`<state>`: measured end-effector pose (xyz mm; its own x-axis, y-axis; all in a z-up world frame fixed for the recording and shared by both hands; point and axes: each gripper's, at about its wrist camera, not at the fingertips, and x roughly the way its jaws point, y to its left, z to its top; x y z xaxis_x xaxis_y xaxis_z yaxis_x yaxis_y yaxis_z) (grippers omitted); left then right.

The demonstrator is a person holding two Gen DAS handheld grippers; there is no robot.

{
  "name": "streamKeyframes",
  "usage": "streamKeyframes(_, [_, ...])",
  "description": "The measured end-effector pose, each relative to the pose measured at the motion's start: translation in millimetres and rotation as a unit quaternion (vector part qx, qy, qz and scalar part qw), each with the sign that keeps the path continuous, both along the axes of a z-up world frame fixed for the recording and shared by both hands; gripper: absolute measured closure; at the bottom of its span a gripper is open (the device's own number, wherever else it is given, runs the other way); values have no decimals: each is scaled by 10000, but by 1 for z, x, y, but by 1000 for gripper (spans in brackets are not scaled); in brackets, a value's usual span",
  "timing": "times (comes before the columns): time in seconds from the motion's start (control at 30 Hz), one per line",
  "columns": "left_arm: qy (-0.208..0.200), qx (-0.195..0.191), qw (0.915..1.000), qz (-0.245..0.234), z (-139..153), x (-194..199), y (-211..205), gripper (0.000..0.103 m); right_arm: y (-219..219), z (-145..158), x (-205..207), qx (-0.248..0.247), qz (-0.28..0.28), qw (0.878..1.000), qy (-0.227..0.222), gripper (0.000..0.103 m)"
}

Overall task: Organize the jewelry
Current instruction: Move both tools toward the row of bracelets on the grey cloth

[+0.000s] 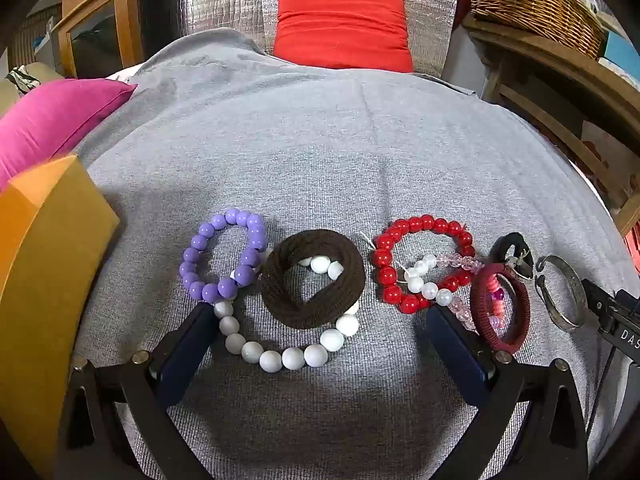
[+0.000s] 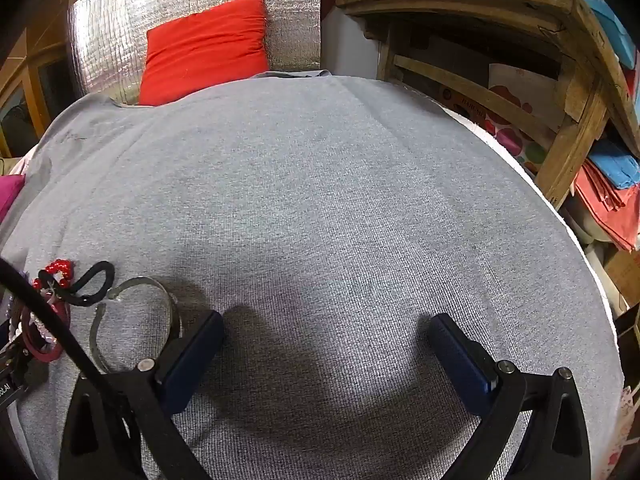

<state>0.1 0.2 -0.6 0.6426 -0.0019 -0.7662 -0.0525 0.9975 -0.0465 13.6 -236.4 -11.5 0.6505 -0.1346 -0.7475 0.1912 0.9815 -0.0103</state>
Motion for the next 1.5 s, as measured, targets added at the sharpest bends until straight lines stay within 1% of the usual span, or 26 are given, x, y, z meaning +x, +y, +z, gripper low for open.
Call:
streamKeyframes(0.3, [11, 12, 10000, 9, -11, 3, 0, 0, -1, -1, 0, 9, -27, 10000, -14, 0])
streamKeyframes(0.33, [8, -21, 9999, 111, -6, 0, -1, 0, -1, -1, -1, 39, -122, 9999, -19, 0])
streamKeyframes(0.4, [202, 23, 9994, 296, 1, 1, -4, 0, 3, -1, -3, 28, -314, 9995, 36, 0])
streamKeyframes(0.47, [557, 27, 9977, 390, 9, -4, -8, 0, 7, 2, -11, 183, -735, 9969, 192, 0])
streamKeyframes(0.5, [632, 98, 9971, 418, 14, -11, -12, 0, 10, 3, -17, 199, -839, 9958, 311, 0])
streamKeyframes(0.53, [542, 254, 9972, 440, 22, -20, -17, 0, 13, 4, -23, 184, -765, 9962, 359, 0])
streamKeyframes(0.57, [323, 484, 9969, 526, 33, -34, -22, 0, 14, 4, -28, 199, -651, 9970, 361, 0])
streamKeyframes(0.6, [82, 635, 9960, 623, 46, -48, -25, 0, 14, 5, -34, 271, -454, 9978, 396, 0])
streamKeyframes(0.63, [-136, 681, 9952, 693, 58, -61, -27, 0, 12, 8, -37, 501, -161, 9968, 604, 0])
streamKeyframes(0.67, [-323, 714, 9939, 773, 69, -76, -29, 0, 11, 11, -36, 664, -6, 9943, 834, 0])
streamKeyframes(0.73, [-554, 769, 9912, 925, 89, -96, -33, 0, 8, 18, -35, 890, 274, 9886, 1182, 0])
streamKeyframes(0.77, [-688, 795, 9895, 995, 98, -105, -34, 0, 5, 25, -39, 1029, 435, 9870, 1157, 0])
streamKeyframes(0.8, [-893, 821, 9869, 1063, 107, -115, -33, 0, 4, 32, -44, 1072, 486, 9873, 1065, 0])
streamKeyframes(0.87, [-1262, 917, 9810, 1156, 121, -126, -29, 0, 2, 56, -60, 1041, 617, 9905, 651, 0])
streamKeyframes(0.9, [-1368, 1000, 9786, 1171, 125, -129, -29, 0, 1, 67, -66, 1015, 726, 9912, 451, 0])
streamKeyframes(0.97, [-1458, 1095, 9766, 1143, 133, -130, -27, 0, 5, 98, -88, 969, 1027, 9898, -185, 0])
streamKeyframes(1.0, [-1482, 1107, 9765, 1110, 136, -130, -24, 0, 5, 110, -96, 1032, 1106, 9873, -476, 0])
streamKeyframes(1.03, [-1489, 1087, 9772, 1056, 137, -128, -21, 0, 4, 124, -107, 1208, 1198, 9815, -882, 0])
streamKeyframes(1.1, [-1532, 1067, 9776, 971, 144, -132, -15, 0, -1, 135, -118, 1406, 1193, 9720, -1456, 0])
streamKeyframes(1.17, [-1564, 1027, 9783, 886, 144, -135, -13, 0, 0, 136, -120, 1434, 1043, 9678, -1788, 0])
streamKeyframes(1.2, [-1550, 1003, 9791, 854, 144, -135, -11, 0, -1, 134, -118, 1475, 977, 9684, -1759, 0])
streamKeyframes(1.27, [-1543, 953, 9799, 831, 142, -137, -11, 0, 3, 127, -103, 1563, 997, 9734, -1347, 0])
streamKeyframes(1.3, [-1532, 910, 9806, 820, 142, -137, -9, 0, 7, 122, -96, 1566, 1019, 9745, -1244, 0])
streamKeyframes(1.37, [-1507, 833, 9818, 801, 142, -138, -5, 0, 12, 125, -95, 1352, 988, 9779, -1255, 0])
streamKeyframes(1.43, [-1514, 775, 9822, 800, 142, -140, -2, 0, 24, 128, -90, 1086, 1165, 9803, -1170, 0])
streamKeyframes(1.5, [-1526, 751, 9821, 804, 142, -140, 0, 0, 26, 123, -97, 956, 1258, 9807, -1154, 0])
